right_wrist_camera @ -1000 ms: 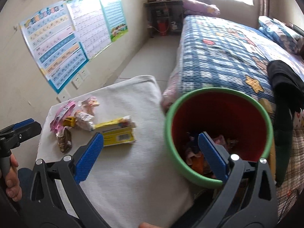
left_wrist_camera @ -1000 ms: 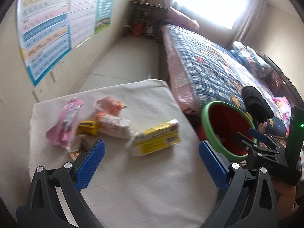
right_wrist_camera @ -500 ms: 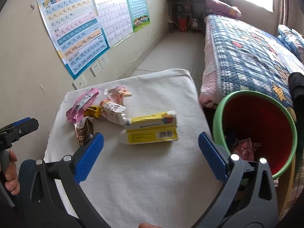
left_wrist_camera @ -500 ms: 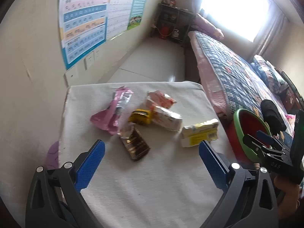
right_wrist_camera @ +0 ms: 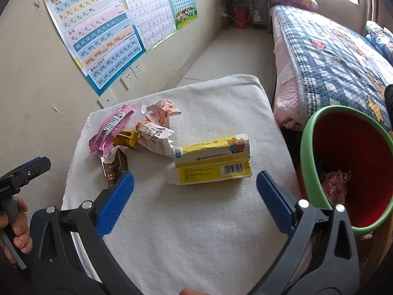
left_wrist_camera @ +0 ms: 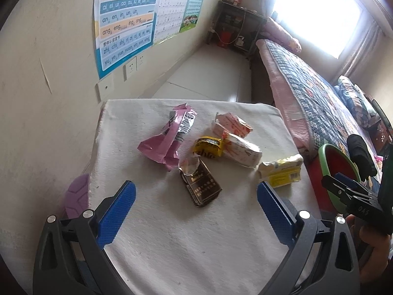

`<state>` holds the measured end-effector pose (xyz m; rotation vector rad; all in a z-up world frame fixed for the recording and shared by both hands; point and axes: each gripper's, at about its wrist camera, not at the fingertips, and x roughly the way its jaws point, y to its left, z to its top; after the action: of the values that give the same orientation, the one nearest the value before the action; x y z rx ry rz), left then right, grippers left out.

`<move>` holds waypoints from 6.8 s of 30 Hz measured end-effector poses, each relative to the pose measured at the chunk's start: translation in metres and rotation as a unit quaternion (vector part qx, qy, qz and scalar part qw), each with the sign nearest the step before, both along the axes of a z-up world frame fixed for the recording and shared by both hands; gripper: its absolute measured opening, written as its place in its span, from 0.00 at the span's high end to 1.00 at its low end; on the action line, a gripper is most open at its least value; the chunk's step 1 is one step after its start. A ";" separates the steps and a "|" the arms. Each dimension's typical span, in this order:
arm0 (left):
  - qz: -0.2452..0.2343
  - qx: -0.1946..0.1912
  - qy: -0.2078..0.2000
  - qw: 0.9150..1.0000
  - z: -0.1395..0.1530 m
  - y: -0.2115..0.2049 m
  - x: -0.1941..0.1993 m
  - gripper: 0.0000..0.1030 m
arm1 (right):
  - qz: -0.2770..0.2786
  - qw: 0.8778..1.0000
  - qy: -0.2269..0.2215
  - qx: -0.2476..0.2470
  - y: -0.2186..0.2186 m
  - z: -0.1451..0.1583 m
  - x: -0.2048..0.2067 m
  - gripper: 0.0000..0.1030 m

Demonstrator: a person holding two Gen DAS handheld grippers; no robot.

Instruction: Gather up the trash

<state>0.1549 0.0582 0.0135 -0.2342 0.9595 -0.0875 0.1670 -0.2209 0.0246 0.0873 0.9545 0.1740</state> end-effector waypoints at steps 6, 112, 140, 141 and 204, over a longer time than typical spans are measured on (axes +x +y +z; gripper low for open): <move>0.001 0.005 0.012 1.000 -0.011 0.006 0.013 0.08 | -0.006 1.000 0.021 0.005 0.006 -0.016 0.011 0.05; -0.053 -0.018 0.005 0.998 -0.016 -0.023 -0.015 0.64 | 0.041 0.999 -0.025 -0.026 0.026 0.017 -0.045 0.82; -0.106 0.001 -0.018 0.994 0.015 -0.085 -0.046 0.64 | 0.011 0.997 -0.064 -0.039 -0.023 0.030 -0.082 0.82; -0.107 0.002 -0.018 0.994 0.016 -0.088 -0.047 0.64 | 0.008 0.997 -0.066 -0.039 -0.025 0.031 -0.083 0.82; -0.284 -0.021 -0.069 0.956 0.079 -0.294 -0.011 0.64 | -0.154 0.977 -0.142 -0.048 -0.212 0.095 -0.102 0.82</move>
<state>0.1440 -0.2354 0.0924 0.0169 0.8624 -0.6459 0.0647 -0.4330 0.1194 0.1165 0.6528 -0.1436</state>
